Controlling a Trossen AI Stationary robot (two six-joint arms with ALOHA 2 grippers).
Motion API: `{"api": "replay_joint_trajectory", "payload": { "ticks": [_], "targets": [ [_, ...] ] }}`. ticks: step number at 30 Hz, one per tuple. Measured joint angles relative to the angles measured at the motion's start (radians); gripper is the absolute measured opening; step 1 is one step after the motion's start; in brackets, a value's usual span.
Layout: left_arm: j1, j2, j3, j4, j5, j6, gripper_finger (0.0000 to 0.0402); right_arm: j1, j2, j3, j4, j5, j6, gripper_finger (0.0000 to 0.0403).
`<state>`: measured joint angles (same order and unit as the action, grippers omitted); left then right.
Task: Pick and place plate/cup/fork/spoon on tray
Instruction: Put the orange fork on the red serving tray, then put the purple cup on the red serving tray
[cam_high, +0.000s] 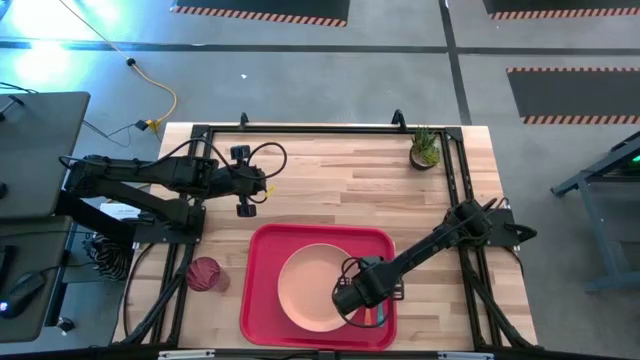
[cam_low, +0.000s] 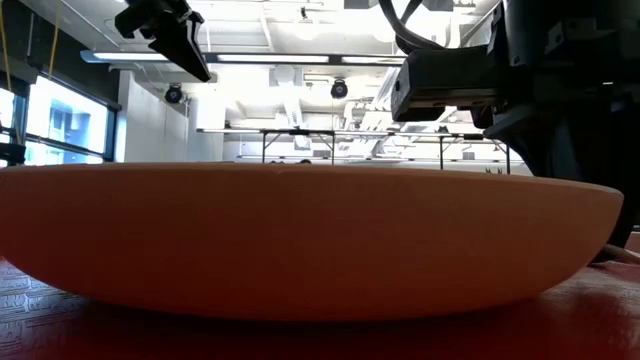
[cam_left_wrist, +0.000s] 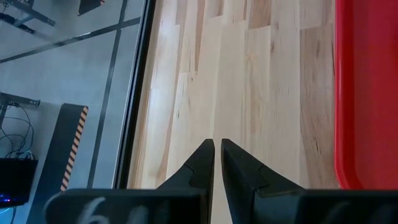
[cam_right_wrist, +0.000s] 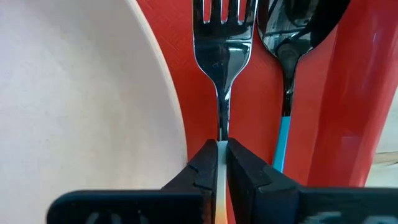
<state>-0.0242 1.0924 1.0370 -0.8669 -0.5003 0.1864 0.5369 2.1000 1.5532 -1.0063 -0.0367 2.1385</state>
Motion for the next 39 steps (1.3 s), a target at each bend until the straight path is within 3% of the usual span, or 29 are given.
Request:
{"api": "replay_joint_trajectory", "payload": {
  "ticks": [9,21,39],
  "targets": [
    [0.000,0.000,0.000,0.000,0.000,0.000,0.0019,0.000,0.000,0.000,-0.002,0.002,-0.007,0.0015],
    [0.000,0.000,0.000,0.000,0.000,0.000,0.0019,0.000,-0.001,0.000,-0.006,0.002,-0.015,0.0089],
    [0.000,0.000,0.000,0.000,0.000,0.000,0.0019,0.000,-0.009,0.003,-0.018,0.000,-0.028,0.0091]
  ]
}}
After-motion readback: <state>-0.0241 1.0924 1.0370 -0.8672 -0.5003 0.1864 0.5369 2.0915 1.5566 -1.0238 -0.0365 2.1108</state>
